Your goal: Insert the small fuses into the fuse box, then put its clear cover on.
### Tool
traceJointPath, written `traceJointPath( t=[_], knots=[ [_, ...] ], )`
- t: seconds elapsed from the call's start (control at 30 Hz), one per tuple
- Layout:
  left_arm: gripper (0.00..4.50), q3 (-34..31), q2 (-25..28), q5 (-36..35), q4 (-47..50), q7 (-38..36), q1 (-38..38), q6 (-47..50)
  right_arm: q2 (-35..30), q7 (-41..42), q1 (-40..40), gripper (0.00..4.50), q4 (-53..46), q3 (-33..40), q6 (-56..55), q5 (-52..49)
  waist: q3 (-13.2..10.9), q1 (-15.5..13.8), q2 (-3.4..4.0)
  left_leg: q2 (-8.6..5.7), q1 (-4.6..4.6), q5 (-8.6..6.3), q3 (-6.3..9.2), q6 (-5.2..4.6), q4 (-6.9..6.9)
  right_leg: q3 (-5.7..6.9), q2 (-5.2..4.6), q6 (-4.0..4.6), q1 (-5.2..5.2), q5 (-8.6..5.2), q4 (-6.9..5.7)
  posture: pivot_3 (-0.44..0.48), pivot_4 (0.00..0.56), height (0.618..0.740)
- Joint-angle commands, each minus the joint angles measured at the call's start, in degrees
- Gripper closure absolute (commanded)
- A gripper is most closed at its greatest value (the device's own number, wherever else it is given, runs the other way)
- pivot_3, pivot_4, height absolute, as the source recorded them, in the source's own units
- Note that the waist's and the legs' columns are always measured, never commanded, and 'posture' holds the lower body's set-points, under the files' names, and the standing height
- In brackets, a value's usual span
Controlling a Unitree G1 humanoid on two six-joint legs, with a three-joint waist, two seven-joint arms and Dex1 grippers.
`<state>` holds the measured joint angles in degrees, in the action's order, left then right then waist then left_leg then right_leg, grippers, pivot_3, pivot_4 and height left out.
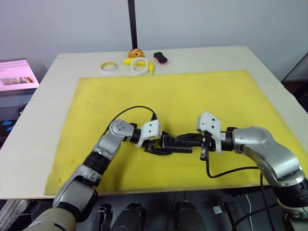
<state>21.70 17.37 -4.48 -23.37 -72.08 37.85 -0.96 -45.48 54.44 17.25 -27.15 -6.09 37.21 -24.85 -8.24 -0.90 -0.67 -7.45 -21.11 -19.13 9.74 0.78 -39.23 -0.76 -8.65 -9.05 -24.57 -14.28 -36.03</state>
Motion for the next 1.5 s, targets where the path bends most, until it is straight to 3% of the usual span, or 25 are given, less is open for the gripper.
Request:
traceJointPath(
  t=[0.03,0.13,0.23,0.33,0.57,0.87,0.97,1.07,1.5],
  knots=[
    [1.93,-0.79,-0.12,0.08,0.89,1.01,0.59,-0.27,0.43,-2.03,-0.79,4.46,-2.81,1.01,-1.61,1.03,0.0,0.0,0.0,0.0,0.0,0.0,0.0,0.0,0.0,0.0,0.0,0.0,0.0,0.0,0.0,0.0,0.15,0.74],
    [1.93,-0.8,-0.12,0.08,0.89,0.92,0.68,-0.23,0.1,-1.9,-1.77,4.46,-3.09,0.79,-3.49,1.95,0.0,-0.01,0.0,0.0,-0.01,0.0,0.0,0.0,0.0,0.0,0.0,0.0,0.0,0.0,0.0,0.0,0.15,0.74],
    [1.93,-0.74,-0.13,0.17,0.85,0.88,0.76,-0.27,-0.08,-1.72,-2.29,3.64,-3.65,1.62,-4.61,1.72,0.0,-0.01,0.0,0.0,-0.01,0.0,0.0,0.0,0.0,0.0,0.0,0.0,0.0,0.0,0.01,0.0,0.15,0.74],
    [1.93,-0.77,-0.13,0.18,0.89,0.9,0.79,-0.21,-1.74,-1.34,-2.53,2.29,-3.37,1.1,-8.89,5.36,0.0,-0.02,0.0,0.0,-0.01,0.0,0.0,0.0,0.0,0.0,0.0,0.0,0.0,0.0,0.01,0.0,0.15,0.74],
    [1.93,-0.81,-0.15,0.26,0.74,0.96,0.98,-0.24,-2.63,-0.87,-2.05,2.29,1.26,-2.5,-14.65,11.92,0.0,0.06,0.0,0.0,-0.01,0.0,0.0,0.0,0.0,0.01,0.02,0.0,0.0,0.0,0.01,0.0,0.15,0.74],
    [1.93,-0.91,-0.09,0.28,0.79,0.99,1.06,-0.2,-1.93,2.54,0.38,2.29,3.48,-2.88,-13.7,10.02,0.0,0.06,0.0,0.01,0.0,0.0,-0.01,0.0,0.0,0.0,0.02,0.0,0.0,0.0,0.01,0.0,0.15,0.74],
    [1.93,-0.94,-0.05,0.29,0.66,1.0,0.99,-0.25,-1.13,2.7,1.28,1.49,2.1,-1.16,-10.96,6.91,0.0,0.03,0.0,0.01,-0.01,0.0,0.0,0.0,0.0,0.0,0.02,0.0,0.0,0.0,0.01,0.0,0.15,0.74],
    [1.93,-0.97,0.03,0.3,0.55,0.96,0.95,-0.35,-0.46,2.27,1.53,0.05,0.39,0.06,-7.09,3.74,-0.01,0.03,0.0,0.01,-0.01,0.0,0.0,0.0,0.0,0.0,0.01,0.0,0.0,0.0,0.01,0.0,0.15,0.74],
    [1.93,-0.97,0.09,0.14,1.02,0.74,1.09,-0.11,-0.63,1.01,3.15,0.02,5.41,-4.38,-9.6,11.14,-0.01,0.06,0.0,0.0,-0.02,0.0,-0.01,0.0,0.0,0.0,0.01,0.0,-0.02,0.0,0.01,0.0,0.15,0.74]
  ],
)
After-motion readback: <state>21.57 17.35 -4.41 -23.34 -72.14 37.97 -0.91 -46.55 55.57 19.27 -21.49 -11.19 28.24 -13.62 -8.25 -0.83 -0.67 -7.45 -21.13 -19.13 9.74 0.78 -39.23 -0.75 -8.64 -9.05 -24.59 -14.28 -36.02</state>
